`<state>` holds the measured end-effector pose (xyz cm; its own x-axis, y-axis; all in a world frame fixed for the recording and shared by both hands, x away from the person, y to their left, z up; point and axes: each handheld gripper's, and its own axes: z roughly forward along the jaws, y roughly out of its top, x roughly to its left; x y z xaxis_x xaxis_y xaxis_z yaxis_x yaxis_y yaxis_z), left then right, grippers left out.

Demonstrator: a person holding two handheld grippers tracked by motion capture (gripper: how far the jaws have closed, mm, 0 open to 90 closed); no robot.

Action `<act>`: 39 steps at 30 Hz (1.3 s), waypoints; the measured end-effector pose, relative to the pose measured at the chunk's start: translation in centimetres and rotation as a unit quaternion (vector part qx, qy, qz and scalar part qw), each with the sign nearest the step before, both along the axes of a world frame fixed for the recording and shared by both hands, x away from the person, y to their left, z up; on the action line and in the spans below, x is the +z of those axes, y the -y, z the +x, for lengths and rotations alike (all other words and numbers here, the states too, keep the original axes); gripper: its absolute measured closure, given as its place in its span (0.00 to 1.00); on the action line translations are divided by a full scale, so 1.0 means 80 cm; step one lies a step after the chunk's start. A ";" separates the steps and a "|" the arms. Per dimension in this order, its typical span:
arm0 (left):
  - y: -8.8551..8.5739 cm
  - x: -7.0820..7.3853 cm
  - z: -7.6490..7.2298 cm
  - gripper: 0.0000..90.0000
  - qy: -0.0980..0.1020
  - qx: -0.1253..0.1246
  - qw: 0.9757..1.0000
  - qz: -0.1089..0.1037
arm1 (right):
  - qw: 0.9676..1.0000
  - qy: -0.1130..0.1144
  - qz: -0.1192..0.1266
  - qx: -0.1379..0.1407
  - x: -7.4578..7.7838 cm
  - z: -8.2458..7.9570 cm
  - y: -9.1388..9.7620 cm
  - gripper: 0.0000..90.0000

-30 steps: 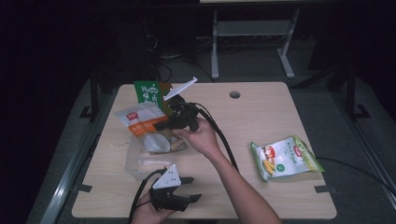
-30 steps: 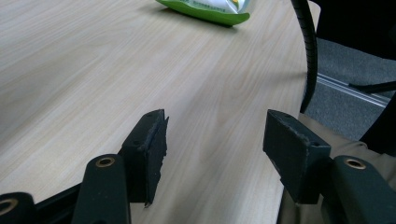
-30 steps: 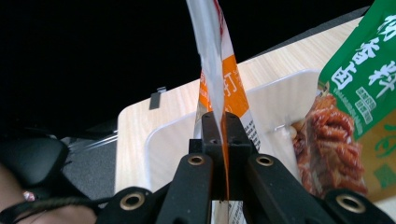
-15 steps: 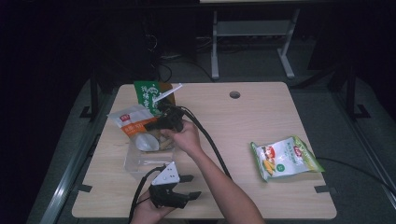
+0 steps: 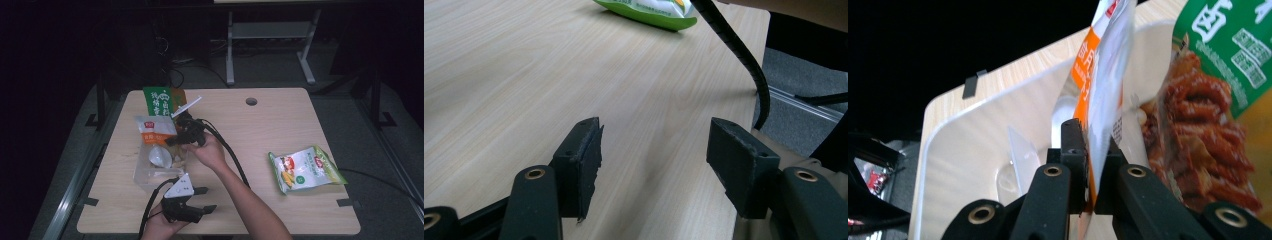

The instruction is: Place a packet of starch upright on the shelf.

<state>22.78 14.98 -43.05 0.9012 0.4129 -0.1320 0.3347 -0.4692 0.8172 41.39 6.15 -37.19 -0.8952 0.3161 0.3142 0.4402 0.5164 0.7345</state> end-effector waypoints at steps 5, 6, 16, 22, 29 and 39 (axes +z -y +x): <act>0.002 -0.001 0.000 0.41 0.001 0.002 1.000 -0.001 | 1.000 0.003 -0.010 0.008 -0.007 -0.001 0.007 0.97; 0.002 -0.001 0.000 0.41 0.001 0.002 1.000 -0.001 | 1.000 -0.002 -0.009 0.008 -0.008 -0.002 0.008 0.98; 0.002 0.000 0.001 0.41 0.002 0.002 1.000 -0.001 | 1.000 -0.009 -0.022 0.013 -0.022 -0.002 0.016 0.99; 0.002 -0.001 0.001 0.40 0.002 0.004 1.000 0.002 | 1.000 -0.024 0.004 0.008 -0.014 -0.004 0.024 0.91; 0.002 0.000 0.002 0.38 0.002 0.006 1.000 0.009 | 1.000 -0.016 0.005 -0.001 0.001 -0.012 0.050 0.79; 0.005 -0.004 0.004 0.38 0.005 0.005 1.000 0.012 | 1.000 -0.005 -0.005 -0.013 0.016 -0.027 0.098 0.75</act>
